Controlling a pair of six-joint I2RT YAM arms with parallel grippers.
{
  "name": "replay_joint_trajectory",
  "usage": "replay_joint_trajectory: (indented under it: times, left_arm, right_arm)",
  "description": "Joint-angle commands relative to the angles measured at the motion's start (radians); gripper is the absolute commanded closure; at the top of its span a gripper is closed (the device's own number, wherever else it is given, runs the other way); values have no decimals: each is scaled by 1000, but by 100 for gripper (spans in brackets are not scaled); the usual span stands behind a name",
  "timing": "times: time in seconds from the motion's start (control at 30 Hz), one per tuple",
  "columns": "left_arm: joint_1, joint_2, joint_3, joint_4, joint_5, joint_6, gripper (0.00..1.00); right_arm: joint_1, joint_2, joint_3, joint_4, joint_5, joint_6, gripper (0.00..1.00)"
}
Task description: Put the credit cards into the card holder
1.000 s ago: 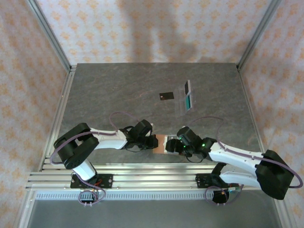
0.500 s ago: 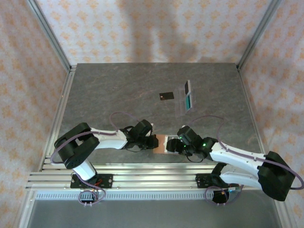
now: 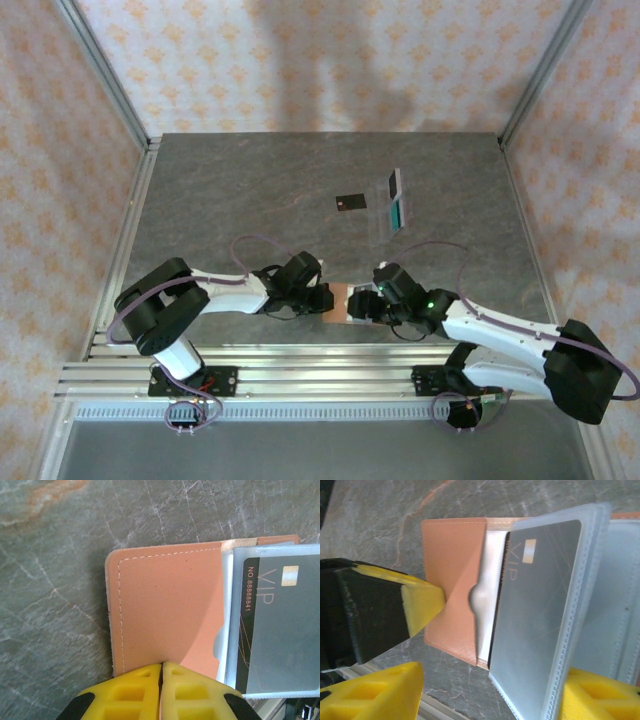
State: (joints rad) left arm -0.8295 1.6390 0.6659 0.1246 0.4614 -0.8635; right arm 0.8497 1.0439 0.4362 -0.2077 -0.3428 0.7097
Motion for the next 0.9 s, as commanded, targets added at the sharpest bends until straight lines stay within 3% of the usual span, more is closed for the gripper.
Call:
replay_joint_trajectory:
  times: [0.0, 0.4, 0.87]
  left_arm:
    - [-3, 55, -31, -128, -27, 5, 90]
    - [-2, 33, -49, -83, -20, -31, 90]
    - [43, -88, -131, 15, -25, -134, 80]
  right_arm:
    - [-5, -5, 24, 56, -40, -39, 36]
    - [-6, 38, 18, 183, -121, -49, 37]
    - [-6, 64, 20, 163, -74, -58, 44]
